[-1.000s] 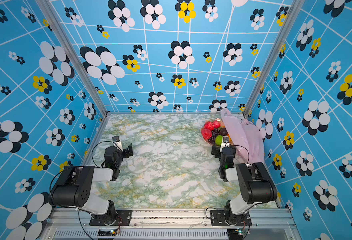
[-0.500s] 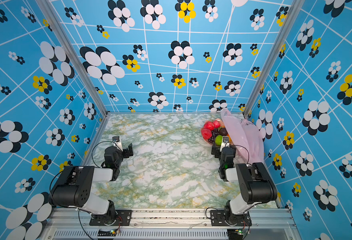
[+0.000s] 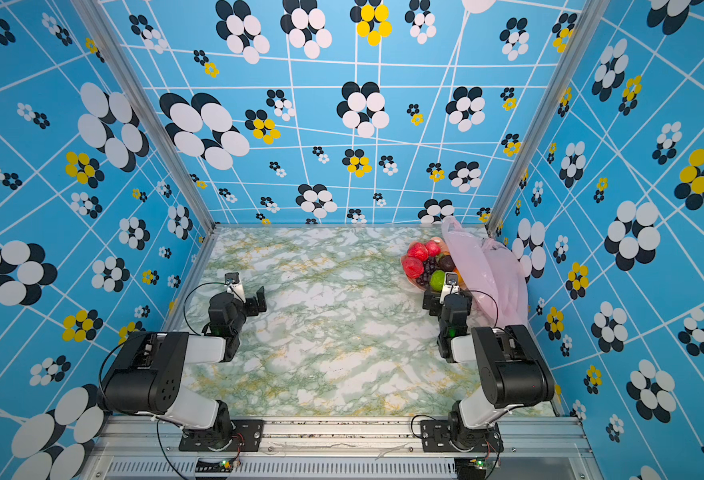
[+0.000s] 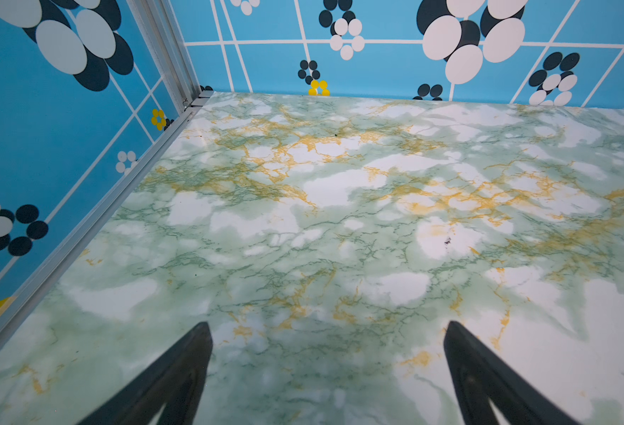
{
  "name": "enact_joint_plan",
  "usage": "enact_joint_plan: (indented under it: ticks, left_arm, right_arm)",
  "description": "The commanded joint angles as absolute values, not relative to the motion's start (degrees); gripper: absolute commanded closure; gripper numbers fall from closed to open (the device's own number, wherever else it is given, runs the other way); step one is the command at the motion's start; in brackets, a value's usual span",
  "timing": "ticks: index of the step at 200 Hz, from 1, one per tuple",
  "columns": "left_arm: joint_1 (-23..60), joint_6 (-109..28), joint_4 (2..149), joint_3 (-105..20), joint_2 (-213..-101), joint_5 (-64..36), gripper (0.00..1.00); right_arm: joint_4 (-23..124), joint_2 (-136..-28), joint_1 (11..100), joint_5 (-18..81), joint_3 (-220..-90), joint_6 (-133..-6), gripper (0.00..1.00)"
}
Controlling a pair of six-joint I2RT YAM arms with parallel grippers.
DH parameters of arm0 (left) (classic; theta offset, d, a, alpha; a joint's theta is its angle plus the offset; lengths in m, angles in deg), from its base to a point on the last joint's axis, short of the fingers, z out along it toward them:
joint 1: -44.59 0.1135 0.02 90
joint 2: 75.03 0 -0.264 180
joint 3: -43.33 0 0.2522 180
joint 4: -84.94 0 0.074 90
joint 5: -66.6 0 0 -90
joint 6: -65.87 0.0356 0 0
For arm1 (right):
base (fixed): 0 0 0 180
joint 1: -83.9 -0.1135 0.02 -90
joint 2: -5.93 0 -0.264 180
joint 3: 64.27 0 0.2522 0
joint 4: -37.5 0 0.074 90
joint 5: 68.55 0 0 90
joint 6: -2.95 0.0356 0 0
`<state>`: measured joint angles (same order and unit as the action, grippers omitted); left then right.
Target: Place the fruits into the plastic bag
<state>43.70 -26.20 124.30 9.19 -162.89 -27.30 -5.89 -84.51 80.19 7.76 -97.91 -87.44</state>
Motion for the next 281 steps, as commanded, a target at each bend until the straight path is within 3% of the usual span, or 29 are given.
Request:
enact_joint_plan:
  ticks: [1,68,138,194,250,281]
  left_arm:
    - [43.3,-25.5,124.1,8.1,-163.4,-27.9,0.01]
    - [43.0,-26.2,121.7,7.4,-161.8,-31.3,0.01]
    - [41.9,-33.0,83.3,-5.0,-148.2,-38.4,0.01]
    - [40.3,-39.4,70.4,-7.2,-137.0,-34.4,0.01]
    - [37.8,-49.2,62.5,-10.6,-125.8,-27.6,0.01]
    - [37.7,-46.5,56.0,-15.3,-124.4,-17.0,0.01]
  right_arm:
    - [-4.6,-83.6,80.5,6.6,-98.9,-86.4,0.01]
    - [-6.1,-82.6,80.5,4.9,-97.8,-86.1,0.01]
    - [26.5,-63.3,80.5,-0.3,-107.3,-77.9,0.01]
    - [60.9,-56.5,80.5,14.4,-123.0,-64.5,0.01]
    - [76.7,-54.0,81.0,28.9,-130.7,-55.3,0.01]
    - [81.6,-53.8,85.8,39.4,-132.8,-51.7,0.03]
